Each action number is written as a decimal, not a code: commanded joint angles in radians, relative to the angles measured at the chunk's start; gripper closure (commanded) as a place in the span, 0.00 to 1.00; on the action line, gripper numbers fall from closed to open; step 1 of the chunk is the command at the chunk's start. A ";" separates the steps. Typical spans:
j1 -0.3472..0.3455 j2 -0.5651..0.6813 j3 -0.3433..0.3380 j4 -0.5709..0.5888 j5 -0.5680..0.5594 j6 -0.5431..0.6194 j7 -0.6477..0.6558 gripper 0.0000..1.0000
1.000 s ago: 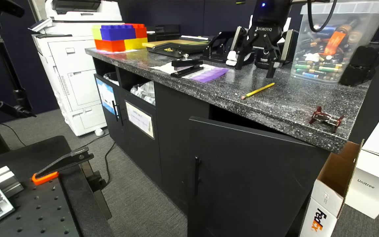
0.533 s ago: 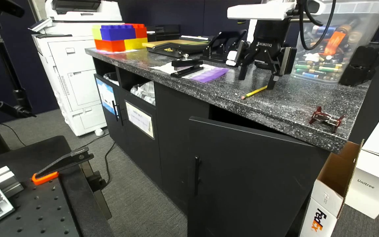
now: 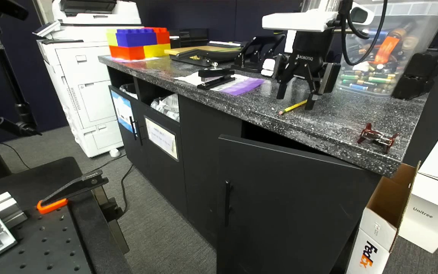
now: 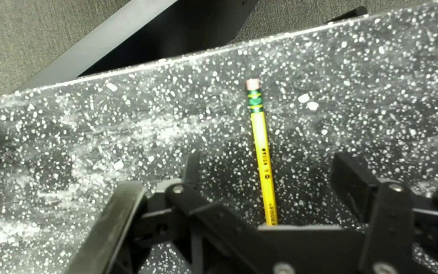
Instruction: Shift the crayon to the left
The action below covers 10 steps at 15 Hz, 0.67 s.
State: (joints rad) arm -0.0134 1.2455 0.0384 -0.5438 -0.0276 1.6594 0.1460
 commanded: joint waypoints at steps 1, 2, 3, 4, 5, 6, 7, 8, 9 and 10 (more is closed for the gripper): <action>-0.003 0.038 0.004 0.062 0.012 -0.039 0.026 0.43; -0.004 0.041 0.004 0.062 0.012 -0.039 0.029 0.51; -0.004 0.043 0.004 0.063 0.011 -0.038 0.034 0.59; -0.005 0.042 0.003 0.063 0.010 -0.039 0.038 0.65; -0.006 0.042 0.002 0.063 0.010 -0.041 0.040 0.74; -0.008 0.041 0.002 0.063 0.009 -0.046 0.042 0.81; -0.008 0.041 0.002 0.063 0.009 -0.049 0.044 0.87; -0.009 0.041 0.002 0.063 0.008 -0.051 0.047 0.95; -0.008 0.041 0.000 0.063 0.007 -0.053 0.052 1.00; -0.006 0.041 -0.001 0.063 0.005 -0.054 0.058 1.00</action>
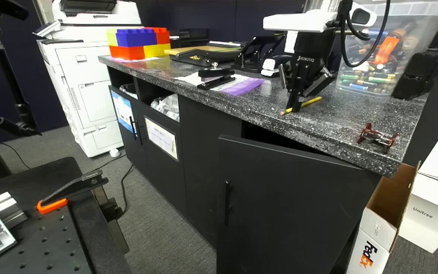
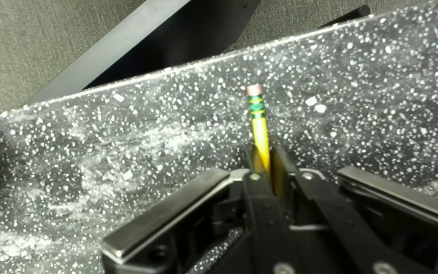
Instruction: Shift the crayon to the left
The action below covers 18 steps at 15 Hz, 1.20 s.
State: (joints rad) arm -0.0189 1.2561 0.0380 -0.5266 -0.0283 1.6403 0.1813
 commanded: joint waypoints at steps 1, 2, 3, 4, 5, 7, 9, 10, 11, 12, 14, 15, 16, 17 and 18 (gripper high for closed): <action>0.003 0.027 -0.002 0.046 0.003 -0.041 0.027 1.00; 0.007 0.021 -0.005 0.047 -0.001 -0.043 0.035 0.98; 0.019 0.006 -0.008 0.049 -0.007 -0.052 0.045 0.98; 0.034 -0.015 -0.010 0.048 -0.014 -0.063 0.051 0.98; 0.053 -0.039 -0.010 0.045 -0.021 -0.077 0.053 0.98; 0.094 -0.065 -0.016 0.050 -0.038 -0.098 0.048 0.98; 0.136 -0.083 -0.020 0.054 -0.054 -0.119 0.056 0.98; 0.158 -0.032 -0.039 0.153 -0.041 -0.173 0.049 0.98; 0.168 -0.029 -0.041 0.159 -0.042 -0.183 0.040 0.98; 0.175 -0.077 -0.046 0.057 -0.042 -0.143 0.033 0.98; 0.191 -0.062 -0.055 0.056 -0.046 -0.130 0.027 0.98; 0.197 -0.016 -0.060 0.122 -0.048 -0.158 0.027 0.98; 0.200 0.003 -0.063 0.143 -0.051 -0.166 0.030 0.98; 0.200 -0.007 -0.065 0.106 -0.053 -0.144 0.031 0.98; 0.202 -0.009 -0.068 0.086 -0.055 -0.133 0.033 0.98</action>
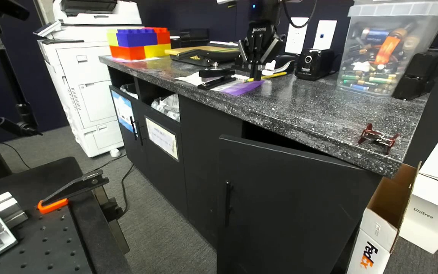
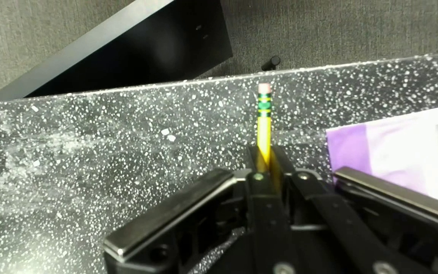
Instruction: Shift the crayon to the left
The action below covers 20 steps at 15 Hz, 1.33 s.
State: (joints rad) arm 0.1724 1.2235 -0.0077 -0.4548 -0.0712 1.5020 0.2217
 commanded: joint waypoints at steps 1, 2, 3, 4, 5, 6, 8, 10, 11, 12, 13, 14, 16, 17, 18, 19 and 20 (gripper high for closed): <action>0.015 0.034 -0.025 0.018 -0.015 0.008 -0.005 0.98; 0.017 0.043 -0.027 0.021 -0.016 0.010 -0.005 0.98; 0.021 0.048 -0.029 0.022 -0.019 0.014 -0.004 0.98; 0.025 0.053 -0.030 0.024 -0.019 0.016 -0.001 0.98; 0.028 0.057 -0.030 0.024 -0.019 0.017 -0.001 0.98; 0.032 0.062 -0.031 0.025 -0.020 0.021 0.002 0.98; 0.042 0.071 -0.034 0.026 -0.023 0.028 0.006 0.98; 0.051 0.078 -0.035 0.027 -0.030 0.038 0.009 0.98; 0.054 0.082 -0.038 0.028 -0.033 0.045 0.011 0.98; 0.057 0.085 -0.039 0.028 -0.036 0.050 0.013 0.98; 0.059 0.089 -0.043 0.029 -0.040 0.059 0.018 0.98; 0.062 0.092 -0.046 0.029 -0.042 0.070 0.022 0.98; 0.068 0.094 -0.057 0.029 -0.053 0.081 0.032 0.98; 0.072 0.096 -0.062 0.029 -0.059 0.085 0.037 0.74; 0.073 0.094 -0.062 0.027 -0.060 0.081 0.039 0.66; 0.076 0.093 -0.065 0.025 -0.064 0.077 0.040 0.59; 0.077 0.087 -0.065 0.021 -0.070 0.061 0.027 0.53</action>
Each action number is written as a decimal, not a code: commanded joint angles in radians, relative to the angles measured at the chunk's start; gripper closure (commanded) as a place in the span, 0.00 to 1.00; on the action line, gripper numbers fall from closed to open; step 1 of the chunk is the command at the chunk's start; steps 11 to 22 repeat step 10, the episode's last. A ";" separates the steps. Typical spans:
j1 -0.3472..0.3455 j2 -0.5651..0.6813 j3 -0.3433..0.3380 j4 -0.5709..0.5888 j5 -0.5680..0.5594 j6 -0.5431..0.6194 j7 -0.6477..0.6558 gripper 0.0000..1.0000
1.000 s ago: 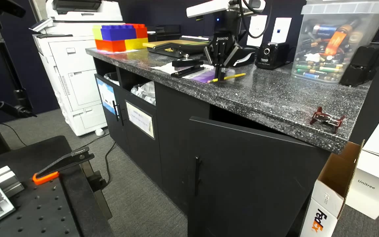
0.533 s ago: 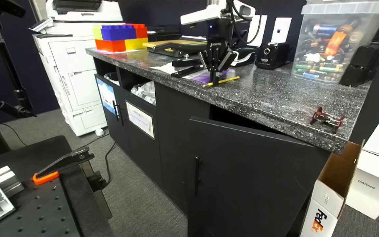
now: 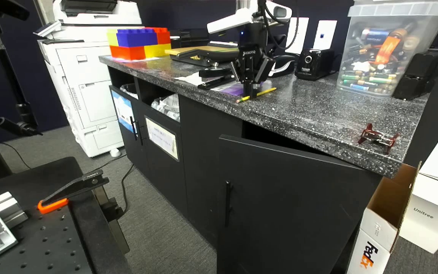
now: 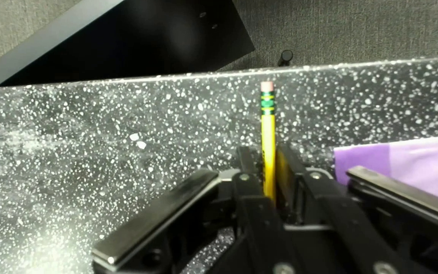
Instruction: Shift the crayon to the left
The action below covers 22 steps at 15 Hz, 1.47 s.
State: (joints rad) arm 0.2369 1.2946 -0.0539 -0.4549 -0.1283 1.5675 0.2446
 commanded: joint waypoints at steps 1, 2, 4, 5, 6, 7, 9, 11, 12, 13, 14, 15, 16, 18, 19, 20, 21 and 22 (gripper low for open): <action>0.013 0.012 -0.018 0.020 -0.017 -0.011 -0.004 0.45; 0.010 0.003 -0.015 0.019 -0.016 -0.022 -0.015 0.38; -0.010 -0.040 0.020 0.004 0.019 -0.069 -0.064 0.23; -0.026 -0.071 0.038 -0.019 0.045 -0.137 -0.096 0.16; -0.036 -0.083 0.047 -0.024 0.059 -0.180 -0.121 0.08; -0.009 -0.030 0.012 0.000 0.027 -0.101 -0.067 0.26; -0.023 -0.053 0.025 0.006 0.043 -0.158 -0.098 0.11; -0.028 -0.055 0.028 0.016 0.046 -0.171 -0.105 0.07; -0.028 -0.055 0.028 0.016 0.046 -0.171 -0.105 0.07; -0.028 -0.055 0.028 0.016 0.046 -0.171 -0.105 0.07; -0.028 -0.055 0.028 0.016 0.046 -0.171 -0.105 0.07; -0.028 -0.055 0.028 0.016 0.046 -0.171 -0.105 0.07; -0.028 -0.055 0.028 0.016 0.046 -0.171 -0.105 0.07; -0.028 -0.055 0.028 0.016 0.046 -0.171 -0.105 0.07; -0.028 -0.055 0.028 0.016 0.046 -0.171 -0.105 0.07; -0.028 -0.055 0.028 0.016 0.046 -0.171 -0.105 0.07; -0.028 -0.055 0.028 0.016 0.046 -0.171 -0.105 0.07; -0.028 -0.055 0.028 0.016 0.046 -0.171 -0.105 0.07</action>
